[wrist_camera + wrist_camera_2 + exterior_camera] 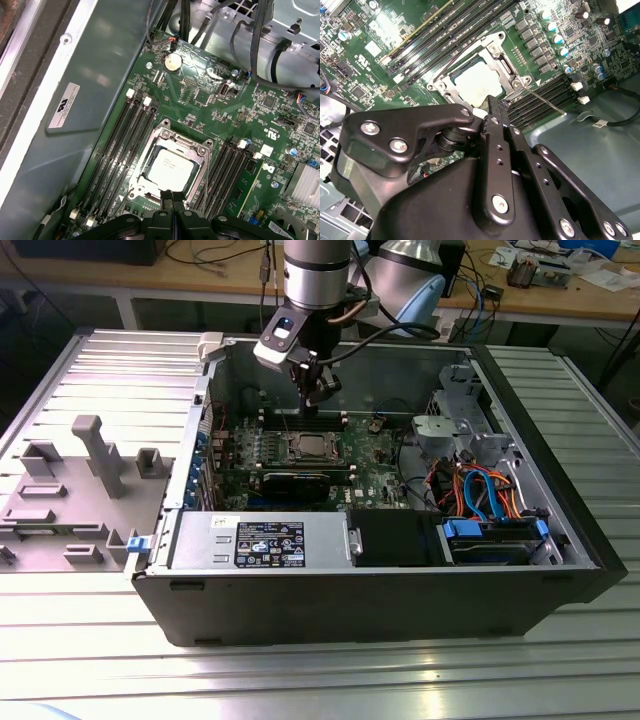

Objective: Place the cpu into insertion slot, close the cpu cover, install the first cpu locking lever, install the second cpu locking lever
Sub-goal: 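Install the first cpu locking lever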

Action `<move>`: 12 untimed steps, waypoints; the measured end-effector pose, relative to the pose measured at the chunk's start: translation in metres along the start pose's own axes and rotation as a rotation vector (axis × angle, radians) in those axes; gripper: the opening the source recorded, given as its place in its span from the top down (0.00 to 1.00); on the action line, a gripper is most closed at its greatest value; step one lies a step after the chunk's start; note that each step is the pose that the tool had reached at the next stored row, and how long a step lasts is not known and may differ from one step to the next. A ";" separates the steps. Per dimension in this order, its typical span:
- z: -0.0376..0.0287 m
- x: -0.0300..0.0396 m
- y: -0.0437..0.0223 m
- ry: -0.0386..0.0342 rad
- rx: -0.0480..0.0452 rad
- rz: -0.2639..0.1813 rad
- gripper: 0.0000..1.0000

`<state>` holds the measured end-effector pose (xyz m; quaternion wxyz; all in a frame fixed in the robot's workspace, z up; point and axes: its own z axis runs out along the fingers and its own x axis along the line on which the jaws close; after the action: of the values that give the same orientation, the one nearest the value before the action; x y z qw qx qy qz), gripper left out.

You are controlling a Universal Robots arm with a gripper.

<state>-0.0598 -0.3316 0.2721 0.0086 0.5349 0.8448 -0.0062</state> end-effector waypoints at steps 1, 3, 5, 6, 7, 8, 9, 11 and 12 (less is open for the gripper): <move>0.0000 0.0000 0.0000 0.0000 -0.0001 -0.003 0.89; 0.0000 0.0000 0.0000 0.0000 -0.0003 -0.013 0.89; 0.0000 0.0000 0.0000 0.0000 -0.0004 -0.019 0.89; 0.0000 0.0000 0.0000 0.0000 -0.0004 -0.022 0.89; 0.0000 0.0000 0.0000 0.0000 -0.0005 -0.024 0.89; 0.0000 0.0000 0.0000 0.0000 -0.0006 -0.026 0.89; 0.0000 0.0000 0.0000 0.0000 -0.0007 -0.028 0.89; 0.0000 0.0000 0.0000 -0.0001 -0.0007 -0.032 0.89; 0.0000 0.0000 0.0000 0.0000 -0.0007 -0.035 0.89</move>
<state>-0.0598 -0.3316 0.2721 0.0087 0.5200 0.8541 -0.0061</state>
